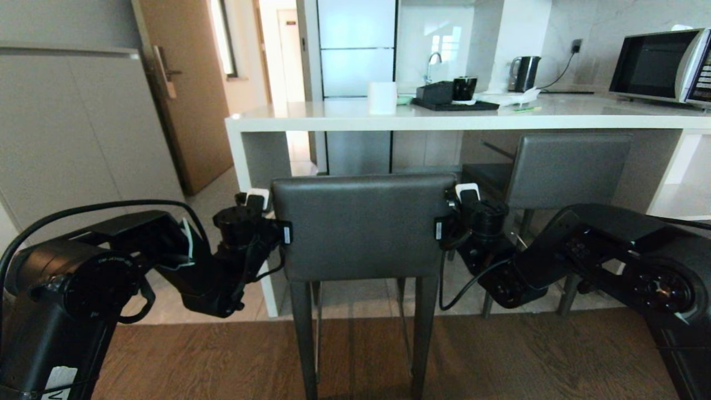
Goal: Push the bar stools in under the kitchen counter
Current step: Push the gray chair back under the dining table
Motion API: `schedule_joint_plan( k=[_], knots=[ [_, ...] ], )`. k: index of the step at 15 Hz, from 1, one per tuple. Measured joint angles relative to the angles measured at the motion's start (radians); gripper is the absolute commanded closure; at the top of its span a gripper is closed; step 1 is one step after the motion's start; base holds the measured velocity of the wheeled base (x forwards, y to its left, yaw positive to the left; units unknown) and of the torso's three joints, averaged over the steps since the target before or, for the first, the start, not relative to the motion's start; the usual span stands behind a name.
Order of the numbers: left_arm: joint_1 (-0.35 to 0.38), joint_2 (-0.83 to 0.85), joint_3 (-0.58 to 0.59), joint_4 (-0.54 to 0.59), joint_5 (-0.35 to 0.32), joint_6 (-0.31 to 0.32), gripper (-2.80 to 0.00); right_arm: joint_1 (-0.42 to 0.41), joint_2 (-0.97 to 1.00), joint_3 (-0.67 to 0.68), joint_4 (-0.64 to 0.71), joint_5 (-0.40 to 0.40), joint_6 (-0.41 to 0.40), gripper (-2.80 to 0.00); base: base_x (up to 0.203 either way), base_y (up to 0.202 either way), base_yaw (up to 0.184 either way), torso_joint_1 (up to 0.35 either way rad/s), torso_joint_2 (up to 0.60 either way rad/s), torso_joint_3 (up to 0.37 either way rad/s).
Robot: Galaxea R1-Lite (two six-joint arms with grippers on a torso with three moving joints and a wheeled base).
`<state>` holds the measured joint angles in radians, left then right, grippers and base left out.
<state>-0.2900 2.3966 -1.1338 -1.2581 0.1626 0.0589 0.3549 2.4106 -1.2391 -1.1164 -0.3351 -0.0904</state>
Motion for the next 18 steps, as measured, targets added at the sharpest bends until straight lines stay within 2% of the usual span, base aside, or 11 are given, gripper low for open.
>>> schedule_joint_plan(
  k=[18],
  knots=[
    [0.004,-0.005,-0.006,0.005,-0.003,0.001,0.0,0.0,-0.001,0.0,0.001,0.001,-0.001,0.0,0.189,0.0,0.002,0.001,0.0,0.002]
  ],
)
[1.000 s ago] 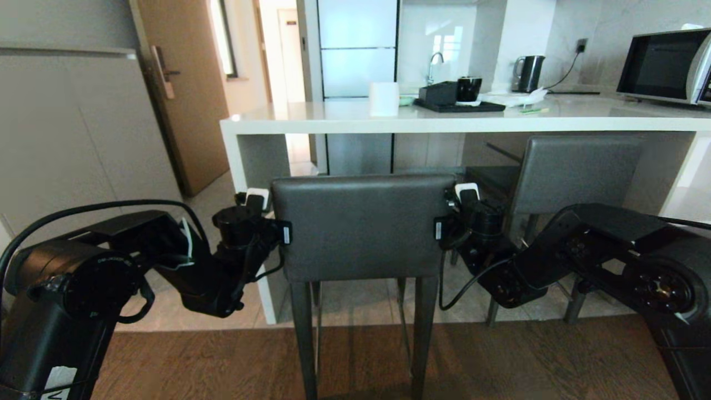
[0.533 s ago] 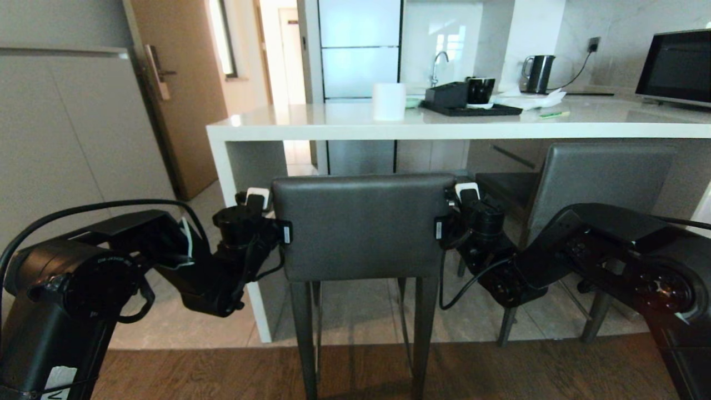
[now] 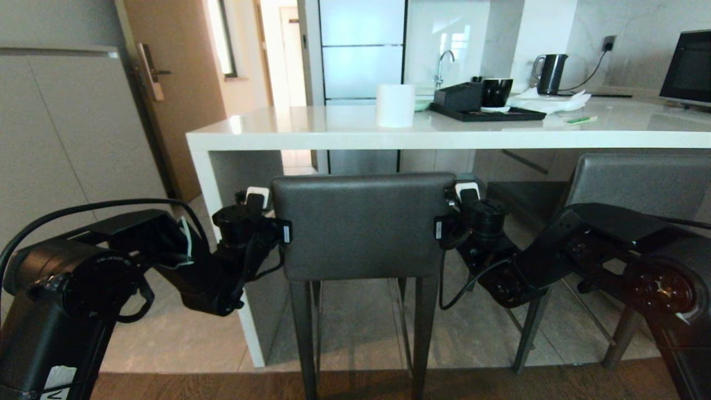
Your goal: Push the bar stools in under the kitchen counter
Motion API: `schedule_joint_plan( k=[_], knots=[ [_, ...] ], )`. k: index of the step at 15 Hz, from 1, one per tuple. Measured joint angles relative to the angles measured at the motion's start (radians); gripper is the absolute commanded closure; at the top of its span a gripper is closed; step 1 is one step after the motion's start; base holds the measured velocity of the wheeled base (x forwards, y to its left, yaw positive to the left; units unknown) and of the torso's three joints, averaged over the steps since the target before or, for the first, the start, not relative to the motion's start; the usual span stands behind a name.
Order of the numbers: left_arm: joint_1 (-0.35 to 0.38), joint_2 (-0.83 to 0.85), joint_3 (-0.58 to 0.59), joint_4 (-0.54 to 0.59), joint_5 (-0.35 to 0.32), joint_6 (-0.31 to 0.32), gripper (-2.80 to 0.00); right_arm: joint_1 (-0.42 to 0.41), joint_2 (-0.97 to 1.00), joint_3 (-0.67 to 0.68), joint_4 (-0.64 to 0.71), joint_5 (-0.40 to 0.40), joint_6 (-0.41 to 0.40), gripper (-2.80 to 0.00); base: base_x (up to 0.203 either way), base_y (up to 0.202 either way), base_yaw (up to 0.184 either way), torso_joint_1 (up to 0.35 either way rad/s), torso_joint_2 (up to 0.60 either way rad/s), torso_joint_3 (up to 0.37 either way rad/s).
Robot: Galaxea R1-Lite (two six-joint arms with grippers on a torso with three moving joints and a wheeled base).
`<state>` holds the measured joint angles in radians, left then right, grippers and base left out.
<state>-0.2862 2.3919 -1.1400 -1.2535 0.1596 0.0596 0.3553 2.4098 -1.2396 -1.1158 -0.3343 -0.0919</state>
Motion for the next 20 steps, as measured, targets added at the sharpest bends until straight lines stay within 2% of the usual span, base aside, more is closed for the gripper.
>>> schedule_joint_plan(
  k=[6,10,13,15,17,20],
  knots=[
    [0.0,0.001,-0.002,-0.007,0.0,-0.001,0.0,0.0,-0.004,0.013,-0.004,-0.001,0.002,0.0,0.174,0.0,0.001,0.005,0.0,0.003],
    [0.001,-0.007,0.016,-0.044,-0.005,-0.004,0.0,0.0,-0.016,0.06,-0.036,0.001,0.004,0.0,0.0,0.0,0.0,0.0,0.0,0.0],
    [0.002,-0.034,0.082,-0.051,-0.003,-0.005,0.0,0.0,-0.038,0.12,-0.075,0.002,0.007,0.0,0.0,0.0,0.0,0.0,0.0,0.0],
    [0.029,-0.059,0.145,-0.051,-0.008,-0.008,0.0,-0.017,-0.06,0.165,-0.096,0.002,0.014,0.0,0.0,0.0,0.0,0.0,0.0,0.0],
    [0.088,-0.082,0.201,-0.061,-0.018,-0.009,0.0,-0.057,-0.087,0.212,-0.114,0.002,0.039,0.0,0.0,0.0,0.0,0.0,0.0,0.0],
    [0.157,-0.109,0.333,-0.207,-0.093,-0.008,0.0,-0.1,-0.154,0.324,-0.128,0.002,0.105,0.0,0.0,0.0,0.0,0.0,0.0,0.0]
  ],
)
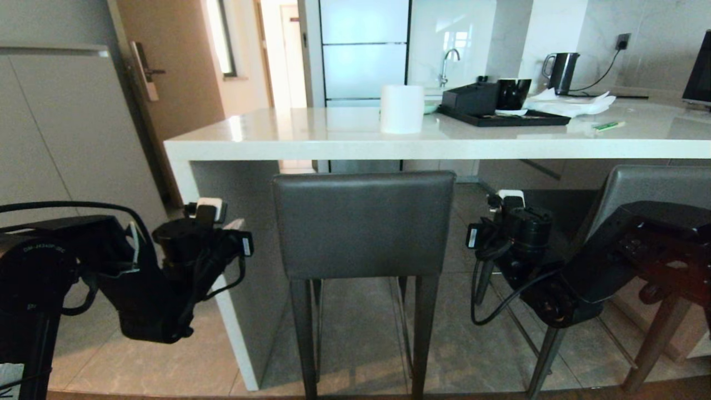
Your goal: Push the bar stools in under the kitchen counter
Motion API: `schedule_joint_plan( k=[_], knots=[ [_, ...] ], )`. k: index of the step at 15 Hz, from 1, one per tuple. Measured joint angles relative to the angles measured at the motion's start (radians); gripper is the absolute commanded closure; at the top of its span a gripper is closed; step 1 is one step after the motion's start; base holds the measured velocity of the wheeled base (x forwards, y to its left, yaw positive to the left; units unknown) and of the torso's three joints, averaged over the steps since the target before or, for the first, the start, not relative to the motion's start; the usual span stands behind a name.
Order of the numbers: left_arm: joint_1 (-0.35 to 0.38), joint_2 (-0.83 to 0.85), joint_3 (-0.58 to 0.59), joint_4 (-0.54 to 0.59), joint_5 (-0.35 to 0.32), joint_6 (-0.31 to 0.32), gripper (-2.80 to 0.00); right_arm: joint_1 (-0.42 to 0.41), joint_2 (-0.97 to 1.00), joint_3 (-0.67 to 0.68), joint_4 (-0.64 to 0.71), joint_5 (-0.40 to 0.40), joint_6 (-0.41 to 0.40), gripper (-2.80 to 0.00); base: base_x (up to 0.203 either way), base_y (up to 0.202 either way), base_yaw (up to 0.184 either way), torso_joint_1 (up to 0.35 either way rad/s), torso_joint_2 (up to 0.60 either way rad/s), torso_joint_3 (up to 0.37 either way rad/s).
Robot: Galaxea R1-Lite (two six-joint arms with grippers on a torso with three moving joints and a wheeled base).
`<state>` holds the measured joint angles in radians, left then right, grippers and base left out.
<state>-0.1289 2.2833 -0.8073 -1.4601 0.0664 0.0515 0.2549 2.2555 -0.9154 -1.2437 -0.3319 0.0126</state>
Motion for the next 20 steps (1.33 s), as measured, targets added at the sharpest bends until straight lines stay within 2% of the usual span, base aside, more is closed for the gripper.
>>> schedule_joint_plan(
  k=[2,5,8,11,14,17,20],
  knots=[
    [0.023,-0.037,0.146,-0.045,-0.038,-0.007,0.0,-0.01,-0.06,0.111,-0.039,0.001,0.017,0.0,0.0,0.0,0.0,0.0,0.0,0.0],
    [0.03,-0.156,0.324,-0.059,-0.048,-0.041,0.0,-0.002,-0.176,0.296,-0.093,-0.003,0.017,0.0,0.0,0.0,0.0,0.0,0.0,0.0],
    [0.025,-0.329,0.442,-0.061,-0.049,-0.072,0.0,0.01,-0.362,0.458,-0.091,-0.006,0.011,0.0,0.0,0.0,0.0,0.0,0.0,0.0],
    [0.003,-0.551,0.549,-0.062,-0.021,-0.099,0.0,0.013,-0.624,0.609,-0.007,-0.009,-0.007,0.0,0.0,0.0,0.0,0.0,0.0,0.0],
    [-0.009,-0.779,0.665,-0.051,0.009,-0.081,0.0,0.0,-0.949,0.698,0.169,-0.009,-0.035,0.0,0.0,0.0,0.0,0.0,0.0,0.0],
    [-0.012,-1.029,0.711,0.099,0.018,-0.071,0.0,-0.072,-1.273,0.713,0.402,-0.006,-0.105,0.0,0.0,0.0,0.0,0.0,0.0,0.0],
    [-0.012,-1.331,0.665,0.411,0.022,-0.067,0.0,-0.152,-1.552,0.625,0.687,-0.002,-0.16,0.0,0.0,0.0,0.0,0.0,0.0,0.0]
  ],
)
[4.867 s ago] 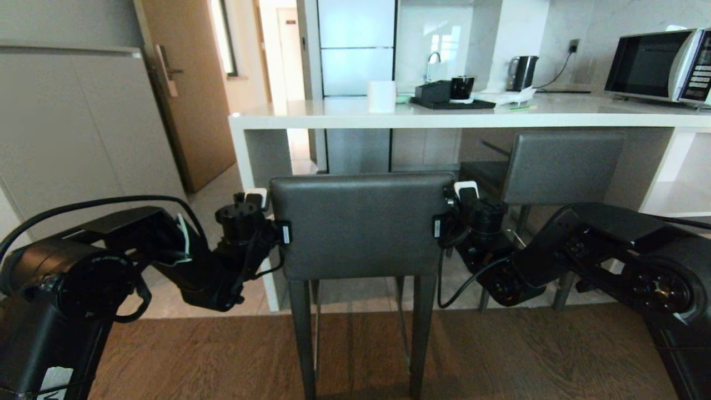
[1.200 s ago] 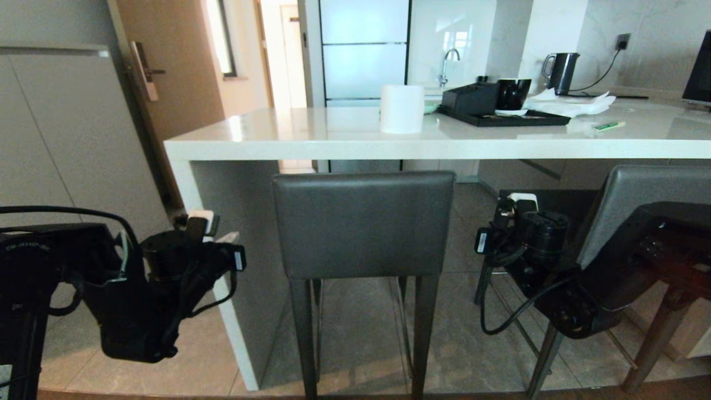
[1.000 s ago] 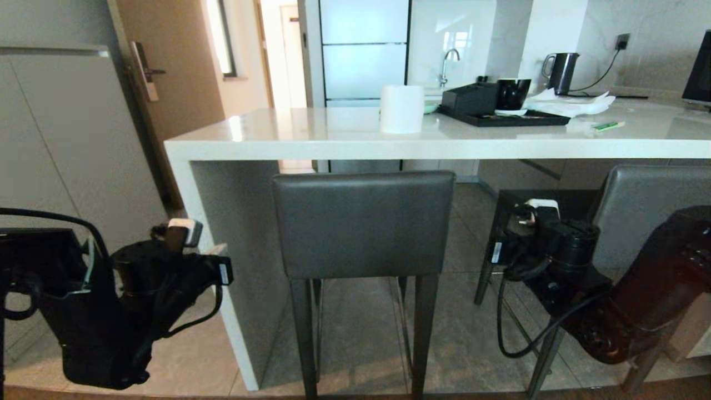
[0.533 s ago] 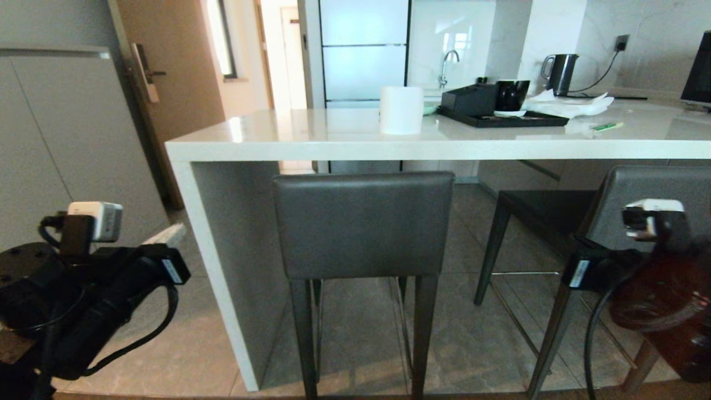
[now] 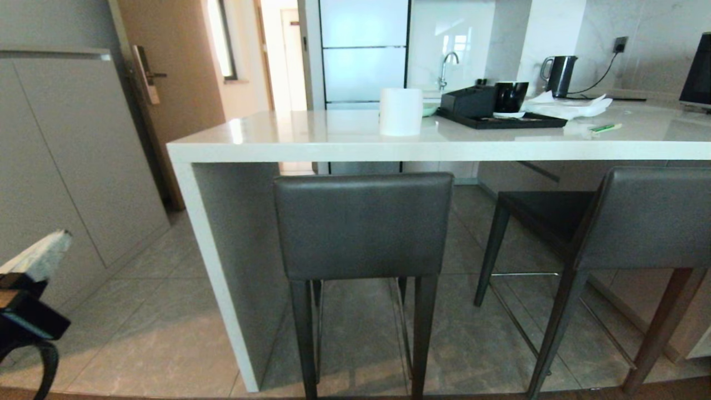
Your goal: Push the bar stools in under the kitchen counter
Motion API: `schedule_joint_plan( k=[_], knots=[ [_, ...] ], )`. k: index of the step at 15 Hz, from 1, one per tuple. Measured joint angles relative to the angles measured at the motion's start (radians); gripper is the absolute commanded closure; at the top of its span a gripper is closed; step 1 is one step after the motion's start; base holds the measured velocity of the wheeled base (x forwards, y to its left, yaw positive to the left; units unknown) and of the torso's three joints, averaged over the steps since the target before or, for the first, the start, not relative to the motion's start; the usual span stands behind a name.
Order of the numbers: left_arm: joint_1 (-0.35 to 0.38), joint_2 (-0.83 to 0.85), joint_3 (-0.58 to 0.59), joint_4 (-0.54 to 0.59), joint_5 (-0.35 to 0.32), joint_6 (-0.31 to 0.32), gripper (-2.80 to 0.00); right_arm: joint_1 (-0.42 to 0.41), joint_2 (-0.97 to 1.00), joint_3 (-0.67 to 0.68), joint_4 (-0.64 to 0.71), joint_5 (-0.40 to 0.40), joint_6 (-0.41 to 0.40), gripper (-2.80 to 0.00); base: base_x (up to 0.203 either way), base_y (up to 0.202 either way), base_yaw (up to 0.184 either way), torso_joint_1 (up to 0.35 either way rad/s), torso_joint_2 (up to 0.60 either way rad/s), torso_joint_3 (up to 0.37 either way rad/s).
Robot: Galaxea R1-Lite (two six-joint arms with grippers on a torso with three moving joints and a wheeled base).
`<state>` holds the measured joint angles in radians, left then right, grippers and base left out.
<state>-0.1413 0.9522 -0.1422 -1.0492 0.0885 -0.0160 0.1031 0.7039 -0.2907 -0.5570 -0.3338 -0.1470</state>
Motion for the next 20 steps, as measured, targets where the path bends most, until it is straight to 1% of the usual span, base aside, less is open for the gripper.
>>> schedule_joint_plan(
  k=[1,4,5,6,7,8,9,10,12,15,16,17,18,19,20],
  knots=[
    [0.0,-0.106,-0.031,0.126,0.0,0.0,0.0,-0.022,-0.078,-0.037,0.097,0.001,-0.01,0.0,0.0,0.0,0.0,0.0,0.0,0.0],
    [0.003,-0.425,-0.159,0.56,0.002,-0.001,0.0,-0.064,-0.298,-0.111,0.365,0.002,-0.035,0.0,0.0,0.0,0.0,0.0,0.0,0.0],
    [0.007,-0.508,-0.218,0.708,0.021,0.0,0.0,-0.077,-0.364,-0.129,0.446,0.002,-0.039,0.0,0.0,0.0,0.0,0.0,0.0,0.0],
    [0.011,-0.565,-0.275,0.823,0.064,0.001,0.0,-0.094,-0.417,-0.153,0.523,0.002,-0.042,0.0,0.0,0.0,0.0,0.0,0.0,0.0],
    [0.018,-0.603,-0.309,0.905,0.123,0.003,0.0,-0.105,-0.455,-0.181,0.579,0.003,-0.046,0.0,0.0,0.0,0.0,0.0,0.0,0.0],
    [0.022,-0.626,-0.326,0.944,0.167,0.003,0.0,-0.11,-0.478,-0.198,0.594,0.011,-0.05,0.0,0.0,0.0,0.0,0.0,0.0,0.0],
    [0.027,-0.644,-0.339,0.952,0.212,0.003,0.0,-0.114,-0.499,-0.206,0.598,0.037,-0.052,0.0,0.0,0.0,0.0,0.0,0.0,0.0],
    [0.04,-0.656,-0.343,0.951,0.243,0.005,0.0,-0.115,-0.517,-0.21,0.598,0.083,-0.05,0.0,0.0,0.0,0.0,0.0,0.0,0.0],
    [0.048,-0.67,-0.304,0.94,0.251,0.01,0.0,-0.115,-0.555,-0.191,0.599,0.17,-0.052,0.0,0.0,0.0,0.0,0.0,0.0,0.0],
    [0.052,-0.677,-0.218,0.872,0.261,0.022,0.0,-0.114,-0.604,-0.139,0.601,0.186,-0.059,0.0,0.0,0.0,0.0,0.0,0.0,0.0],
    [0.066,-0.679,-0.207,0.869,0.261,0.023,0.0,-0.114,-0.621,-0.118,0.603,0.188,-0.059,0.0,0.0,0.0,0.0,0.0,0.0,0.0],
    [0.1,-0.683,-0.201,0.868,0.258,0.024,0.0,-0.114,-0.637,-0.095,0.603,0.189,-0.06,0.0,0.0,0.0,0.0,0.0,0.0,0.0],
    [0.141,-0.691,-0.196,0.865,0.238,0.026,0.0,-0.114,-0.654,-0.071,0.604,0.19,-0.06,0.0,0.0,0.0,0.0,0.0,0.0,0.0],
    [0.167,-0.704,-0.184,0.866,0.203,0.025,0.0,-0.113,-0.67,-0.049,0.603,0.193,-0.059,0.0,0.0,0.0,0.0,0.0,0.0,0.0],
    [0.167,-0.726,-0.161,0.867,0.156,0.024,0.0,-0.113,-0.681,-0.025,0.601,0.2,-0.057,0.0,0.0,0.0,0.0,0.0,0.0,0.0]
  ],
)
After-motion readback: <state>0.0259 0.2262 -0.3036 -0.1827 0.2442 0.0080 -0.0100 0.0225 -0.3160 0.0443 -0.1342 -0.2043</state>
